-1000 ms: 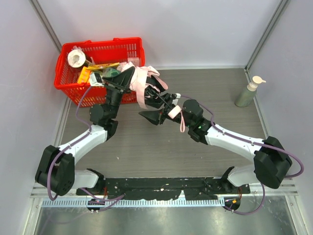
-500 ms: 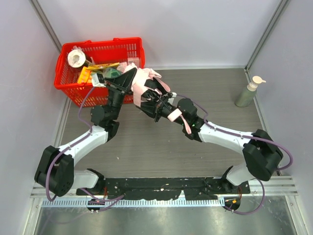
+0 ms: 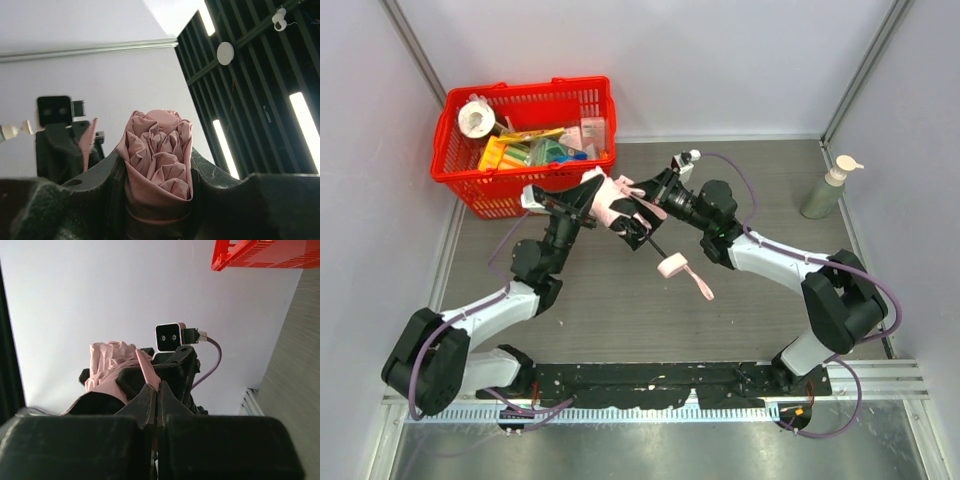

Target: Put away the umbrella

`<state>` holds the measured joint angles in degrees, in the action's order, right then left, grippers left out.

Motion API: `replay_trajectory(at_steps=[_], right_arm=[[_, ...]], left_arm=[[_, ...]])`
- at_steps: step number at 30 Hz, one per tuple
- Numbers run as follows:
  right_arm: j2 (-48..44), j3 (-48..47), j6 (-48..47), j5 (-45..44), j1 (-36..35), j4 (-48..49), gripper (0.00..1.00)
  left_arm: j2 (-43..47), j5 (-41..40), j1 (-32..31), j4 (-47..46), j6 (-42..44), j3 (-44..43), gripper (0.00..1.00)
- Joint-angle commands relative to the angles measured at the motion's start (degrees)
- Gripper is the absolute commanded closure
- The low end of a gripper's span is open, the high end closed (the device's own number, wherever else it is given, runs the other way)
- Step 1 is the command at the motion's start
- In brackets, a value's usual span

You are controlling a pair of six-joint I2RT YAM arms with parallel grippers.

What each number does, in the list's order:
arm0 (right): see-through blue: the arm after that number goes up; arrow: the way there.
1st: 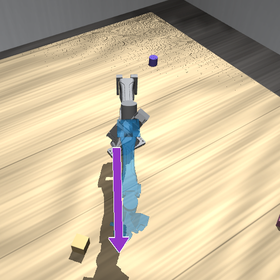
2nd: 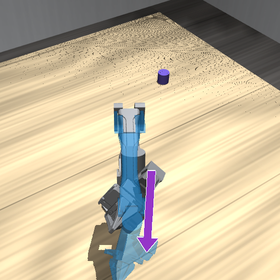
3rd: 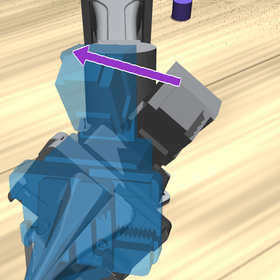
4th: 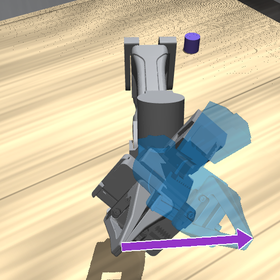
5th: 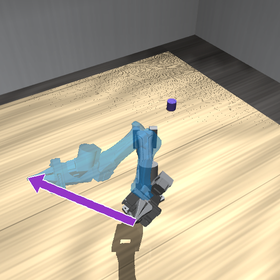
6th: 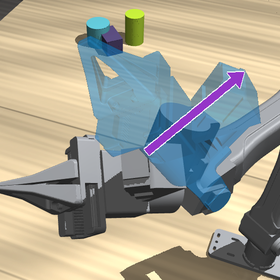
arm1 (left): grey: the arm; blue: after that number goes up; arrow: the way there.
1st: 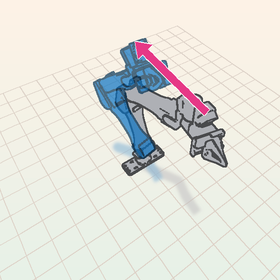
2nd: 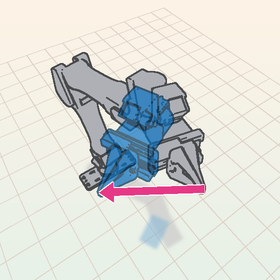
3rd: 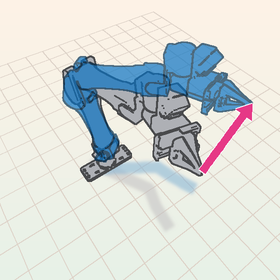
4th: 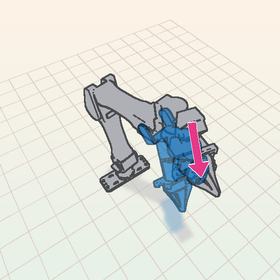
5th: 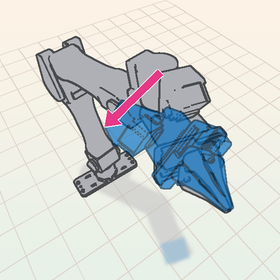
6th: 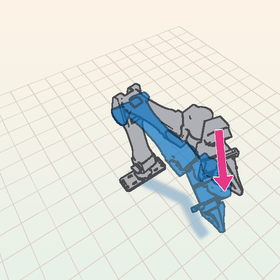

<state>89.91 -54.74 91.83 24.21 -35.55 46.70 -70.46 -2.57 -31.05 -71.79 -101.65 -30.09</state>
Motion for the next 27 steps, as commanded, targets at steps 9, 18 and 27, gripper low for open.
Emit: replay_trajectory(at_steps=[9, 18, 27], right_arm=[[-4.47, 4.02, -20.29, -0.65, 4.34, 19.04, 0.99], [-11.16, 10.88, -17.13, -5.66, 7.42, 26.86, 0.99], [-9.13, 9.04, -19.04, -2.95, 7.69, 26.44, 0.99]], left_arm=[[13.85, 13.28, -0.24, 9.28, 4.6, 6.08, 1.0], [27.73, 11.28, -0.33, 25.28, 19.99, 10.66, 1.0], [22.66, 21.71, -0.33, 30.83, 22.63, 6.36, 1.0]])
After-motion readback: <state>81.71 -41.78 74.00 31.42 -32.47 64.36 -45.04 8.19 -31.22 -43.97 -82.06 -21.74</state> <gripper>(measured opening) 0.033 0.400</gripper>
